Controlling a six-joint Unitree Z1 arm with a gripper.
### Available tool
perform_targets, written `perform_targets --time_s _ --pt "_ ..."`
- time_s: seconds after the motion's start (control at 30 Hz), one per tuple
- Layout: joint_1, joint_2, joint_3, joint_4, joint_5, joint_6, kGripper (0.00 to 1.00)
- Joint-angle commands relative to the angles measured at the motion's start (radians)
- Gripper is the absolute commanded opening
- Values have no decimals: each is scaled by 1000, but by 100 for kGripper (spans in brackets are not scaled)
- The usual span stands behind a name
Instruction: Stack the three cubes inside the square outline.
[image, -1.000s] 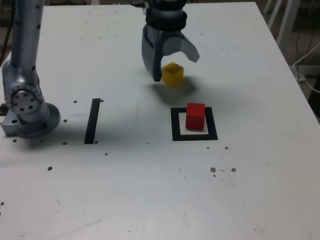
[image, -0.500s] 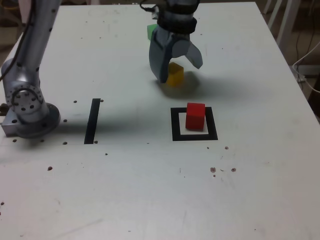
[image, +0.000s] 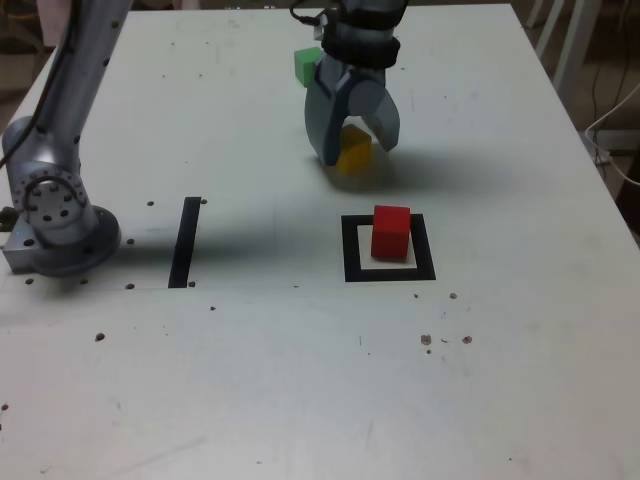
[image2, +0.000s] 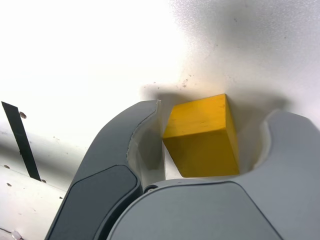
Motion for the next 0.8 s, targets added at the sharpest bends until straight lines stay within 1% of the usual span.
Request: perform_targets --time_s 0.0,0.27,0.43,0.6,0.77 --pt "1 5 3 -1 -2 2 28" --pt "-2 -1 14 0 -1 12 28" --pt "-16 -19 19 3 5 26 28" --pt "-48 -52 22 10 21 35 27" --pt "-104 -96 18 24 34 37 27"
